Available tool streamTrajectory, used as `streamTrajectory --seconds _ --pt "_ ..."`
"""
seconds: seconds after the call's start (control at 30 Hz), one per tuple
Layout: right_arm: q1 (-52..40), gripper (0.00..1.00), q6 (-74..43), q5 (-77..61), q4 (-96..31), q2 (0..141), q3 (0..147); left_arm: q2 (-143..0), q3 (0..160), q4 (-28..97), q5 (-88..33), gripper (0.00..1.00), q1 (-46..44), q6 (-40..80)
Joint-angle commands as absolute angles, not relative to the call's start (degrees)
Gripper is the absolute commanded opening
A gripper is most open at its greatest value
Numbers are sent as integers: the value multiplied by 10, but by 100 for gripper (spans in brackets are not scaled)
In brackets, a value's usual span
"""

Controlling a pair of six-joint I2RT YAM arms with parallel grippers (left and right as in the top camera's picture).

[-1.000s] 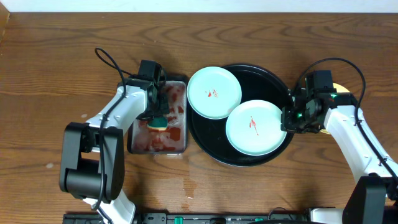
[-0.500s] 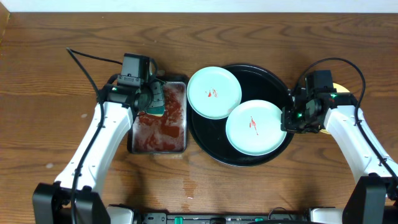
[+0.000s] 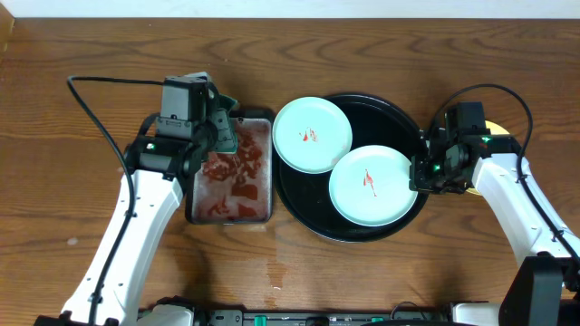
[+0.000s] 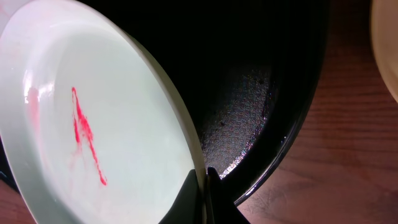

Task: Clean dirty plates on tray and stack at the side
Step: 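Dip the sponge in the soapy tray with the left gripper and lift it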

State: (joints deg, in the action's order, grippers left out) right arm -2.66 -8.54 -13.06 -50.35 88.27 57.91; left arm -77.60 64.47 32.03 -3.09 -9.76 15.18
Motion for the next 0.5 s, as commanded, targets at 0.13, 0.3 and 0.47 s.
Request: streamTrajectory --seconds 0.13,0.3,0.47 --pt "-31 1 -92 -135 -504 886 583 -757 655 297 -45 7 -91 225" --pt "-31 1 -91 -135 -504 886 583 -758 655 267 -152 7 -61 256" --pt "-31 1 -91 -135 -504 886 583 -759 655 256 -241 7 -8 286"
